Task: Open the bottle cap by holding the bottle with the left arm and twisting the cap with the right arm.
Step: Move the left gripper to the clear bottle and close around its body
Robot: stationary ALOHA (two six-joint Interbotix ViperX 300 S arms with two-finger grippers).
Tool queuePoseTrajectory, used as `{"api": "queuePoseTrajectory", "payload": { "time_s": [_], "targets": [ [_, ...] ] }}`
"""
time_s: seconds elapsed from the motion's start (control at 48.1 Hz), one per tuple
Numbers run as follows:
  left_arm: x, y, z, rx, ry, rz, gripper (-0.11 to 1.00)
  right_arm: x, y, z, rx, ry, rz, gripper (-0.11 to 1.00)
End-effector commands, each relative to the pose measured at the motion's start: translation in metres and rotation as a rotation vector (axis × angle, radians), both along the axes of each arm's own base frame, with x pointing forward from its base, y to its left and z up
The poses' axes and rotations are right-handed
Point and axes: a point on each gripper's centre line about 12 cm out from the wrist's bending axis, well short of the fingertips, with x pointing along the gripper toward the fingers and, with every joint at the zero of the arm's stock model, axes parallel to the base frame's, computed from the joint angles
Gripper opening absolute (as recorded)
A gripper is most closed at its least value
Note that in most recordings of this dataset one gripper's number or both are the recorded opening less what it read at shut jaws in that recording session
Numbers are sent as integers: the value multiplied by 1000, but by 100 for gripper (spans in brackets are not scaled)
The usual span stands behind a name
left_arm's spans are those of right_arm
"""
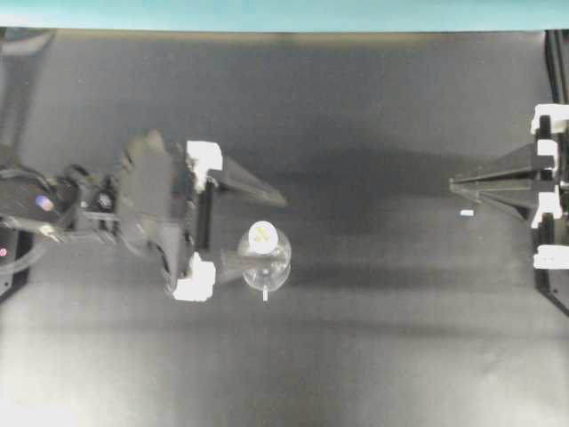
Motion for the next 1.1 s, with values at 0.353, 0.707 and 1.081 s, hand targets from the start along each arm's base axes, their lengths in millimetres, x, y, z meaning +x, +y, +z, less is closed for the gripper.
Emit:
{"api": "queuePoseTrajectory", "payload": {
  "time_s": [0.353, 0.707, 1.081],
  "targets": [
    [2, 9, -89, -19, 141, 21, 95, -1, -4, 9, 149, -5, -49, 0],
    [5, 7, -151, -54, 290, 23, 95, 4, -4, 15, 163, 71, -52, 0],
    [2, 7, -154, -56, 304, 24, 94, 8, 2, 9, 201, 172, -39, 0]
  ]
}}
